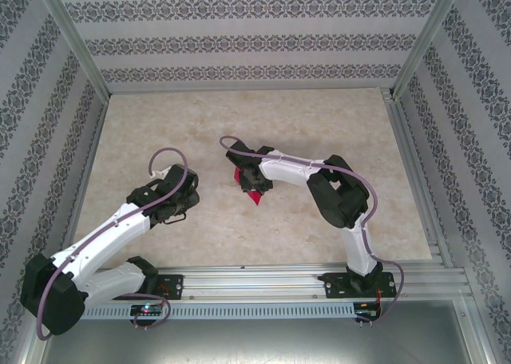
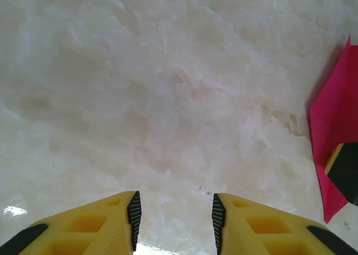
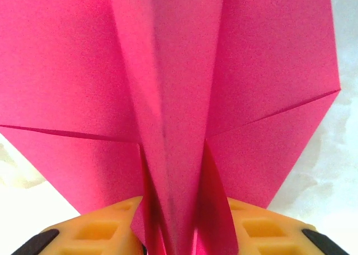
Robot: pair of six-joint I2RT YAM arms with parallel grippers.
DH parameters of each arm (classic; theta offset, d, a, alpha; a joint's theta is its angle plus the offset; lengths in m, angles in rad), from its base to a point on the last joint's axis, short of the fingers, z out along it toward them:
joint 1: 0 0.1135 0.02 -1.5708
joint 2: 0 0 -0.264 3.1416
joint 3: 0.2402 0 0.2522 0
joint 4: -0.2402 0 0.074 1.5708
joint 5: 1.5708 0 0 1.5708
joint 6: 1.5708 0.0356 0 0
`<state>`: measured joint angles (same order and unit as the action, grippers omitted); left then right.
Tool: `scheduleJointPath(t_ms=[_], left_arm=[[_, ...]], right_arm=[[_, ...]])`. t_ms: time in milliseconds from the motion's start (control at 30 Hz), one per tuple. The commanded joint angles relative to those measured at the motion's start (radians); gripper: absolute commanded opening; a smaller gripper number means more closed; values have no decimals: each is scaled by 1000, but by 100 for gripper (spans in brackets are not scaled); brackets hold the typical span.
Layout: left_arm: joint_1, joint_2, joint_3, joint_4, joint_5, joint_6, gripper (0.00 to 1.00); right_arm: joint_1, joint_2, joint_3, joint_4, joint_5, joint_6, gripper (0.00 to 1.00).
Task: Fold a paper plane with a square sheet of paper (pick it up from the middle)
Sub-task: Move a paper plane to the center of the table.
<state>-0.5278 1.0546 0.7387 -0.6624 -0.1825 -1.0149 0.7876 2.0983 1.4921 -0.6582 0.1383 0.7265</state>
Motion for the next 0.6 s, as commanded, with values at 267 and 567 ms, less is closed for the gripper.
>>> scheduleJointPath(t_ms=[267,567], left_arm=[[14,32,18,41,34,33,43],[13,31,57,33,18,103,45]], right_arm=[[-4,43,-23,0,-24,27,41],[-6,-141,22,-39,15,-19,58]])
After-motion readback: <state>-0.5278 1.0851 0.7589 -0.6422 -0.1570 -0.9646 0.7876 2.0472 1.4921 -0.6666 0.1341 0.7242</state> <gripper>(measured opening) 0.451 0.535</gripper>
